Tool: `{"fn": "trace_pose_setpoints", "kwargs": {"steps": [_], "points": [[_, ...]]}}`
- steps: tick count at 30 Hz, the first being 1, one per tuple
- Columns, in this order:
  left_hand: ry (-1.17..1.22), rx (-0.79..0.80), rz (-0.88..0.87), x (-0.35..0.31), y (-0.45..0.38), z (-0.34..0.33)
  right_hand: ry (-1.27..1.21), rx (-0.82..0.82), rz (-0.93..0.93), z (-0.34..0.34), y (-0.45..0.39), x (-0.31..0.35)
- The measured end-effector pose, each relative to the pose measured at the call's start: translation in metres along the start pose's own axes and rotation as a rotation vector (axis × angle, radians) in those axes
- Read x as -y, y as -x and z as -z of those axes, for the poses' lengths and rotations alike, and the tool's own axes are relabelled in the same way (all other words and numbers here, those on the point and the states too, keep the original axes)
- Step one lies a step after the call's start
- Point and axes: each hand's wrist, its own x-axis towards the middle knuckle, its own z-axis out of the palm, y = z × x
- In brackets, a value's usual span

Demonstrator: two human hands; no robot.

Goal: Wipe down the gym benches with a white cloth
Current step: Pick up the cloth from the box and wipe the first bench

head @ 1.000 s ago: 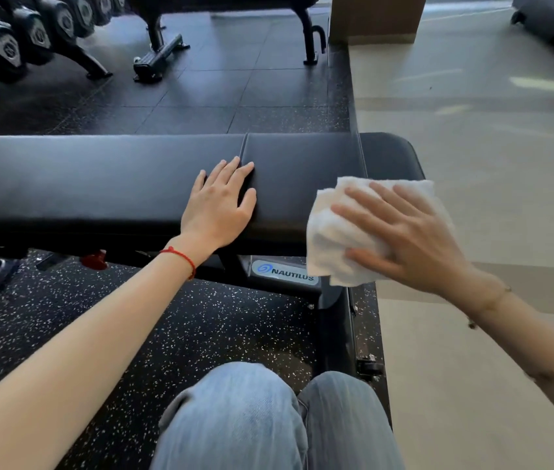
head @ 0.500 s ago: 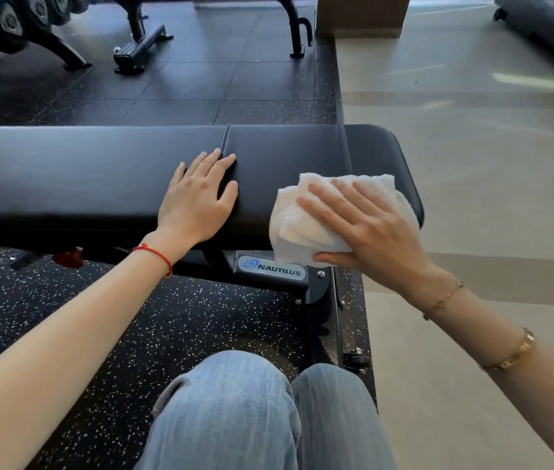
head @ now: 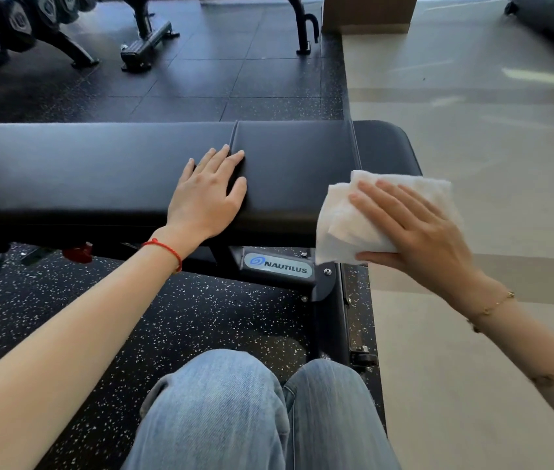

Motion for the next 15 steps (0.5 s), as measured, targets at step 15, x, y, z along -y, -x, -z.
{"fn": "trace_pose_setpoints", "kwargs": {"steps": [15], "points": [[-0.007, -0.013, -0.011, 0.004, -0.002, -0.004, -0.116, 0.134, -0.099, 0.007, -0.033, 0.013]]}}
